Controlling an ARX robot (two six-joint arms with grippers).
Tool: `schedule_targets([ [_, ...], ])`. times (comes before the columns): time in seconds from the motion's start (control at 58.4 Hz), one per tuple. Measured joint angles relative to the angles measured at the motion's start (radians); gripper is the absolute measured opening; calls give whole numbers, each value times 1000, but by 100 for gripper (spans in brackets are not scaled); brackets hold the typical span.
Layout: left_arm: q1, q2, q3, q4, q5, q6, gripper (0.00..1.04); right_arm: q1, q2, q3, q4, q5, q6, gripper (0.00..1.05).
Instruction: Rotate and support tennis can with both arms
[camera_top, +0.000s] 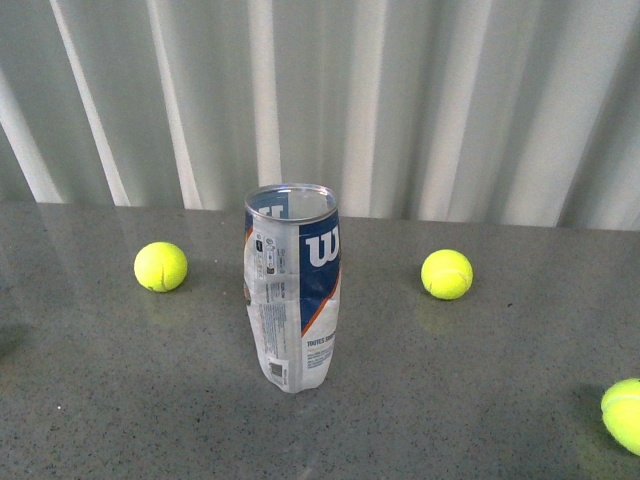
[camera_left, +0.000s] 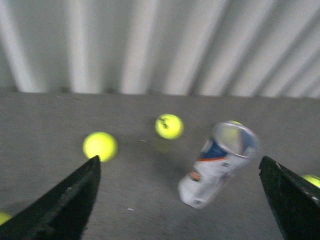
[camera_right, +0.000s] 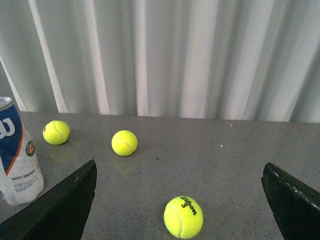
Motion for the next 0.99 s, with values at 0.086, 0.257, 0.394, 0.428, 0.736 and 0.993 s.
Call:
schedule_targets([
  [0.086, 33, -64, -143, 224, -198, 19, 80, 0, 0, 0, 0, 0, 0, 98],
  [0.257, 72, -209, -391, 375, -243, 32, 42, 0, 0, 0, 0, 0, 0, 98],
  [0.394, 14, -286, -457, 357, -288, 36, 17, 0, 0, 0, 0, 0, 0, 98],
  [0.428, 3, -306, -467, 352, -300, 36, 12, 0, 0, 0, 0, 0, 0, 98],
  [0.736, -97, -496, -554, 251, -402, 40, 4, 0, 0, 0, 0, 0, 0, 98],
  [0.993, -193, -637, -602, 181, -489, 40, 4, 0, 0, 0, 0, 0, 0, 98],
])
